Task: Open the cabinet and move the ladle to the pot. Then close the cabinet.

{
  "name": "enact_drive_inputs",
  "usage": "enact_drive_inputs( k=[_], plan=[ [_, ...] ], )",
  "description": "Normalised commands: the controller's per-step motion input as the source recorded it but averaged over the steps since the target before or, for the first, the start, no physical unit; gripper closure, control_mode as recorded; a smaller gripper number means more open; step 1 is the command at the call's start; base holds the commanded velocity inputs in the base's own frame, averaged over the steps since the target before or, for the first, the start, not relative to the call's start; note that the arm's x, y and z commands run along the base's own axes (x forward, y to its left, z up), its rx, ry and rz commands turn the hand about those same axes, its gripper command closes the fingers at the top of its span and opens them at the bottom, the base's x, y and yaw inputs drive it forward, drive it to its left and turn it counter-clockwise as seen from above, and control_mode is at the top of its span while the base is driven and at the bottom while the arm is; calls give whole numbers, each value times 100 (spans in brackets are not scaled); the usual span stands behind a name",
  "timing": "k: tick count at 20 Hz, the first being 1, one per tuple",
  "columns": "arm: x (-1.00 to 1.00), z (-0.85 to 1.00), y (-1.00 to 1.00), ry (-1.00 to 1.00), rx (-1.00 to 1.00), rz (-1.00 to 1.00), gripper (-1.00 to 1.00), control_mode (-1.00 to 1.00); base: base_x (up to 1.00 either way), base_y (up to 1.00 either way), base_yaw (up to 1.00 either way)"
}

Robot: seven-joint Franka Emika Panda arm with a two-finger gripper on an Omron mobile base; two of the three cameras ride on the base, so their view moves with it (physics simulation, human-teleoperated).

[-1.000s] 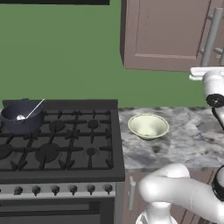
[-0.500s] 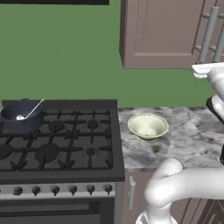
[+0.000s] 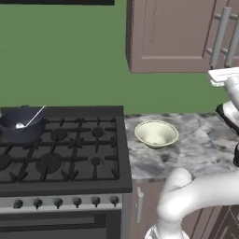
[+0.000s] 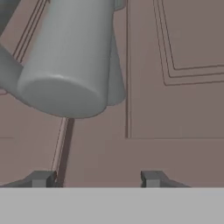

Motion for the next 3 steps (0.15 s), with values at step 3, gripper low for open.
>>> enact_drive_inputs(
  k=[3],
  plan=[
    [40,0,18,5,0,16,-100,-100,0,0,0]
  ],
)
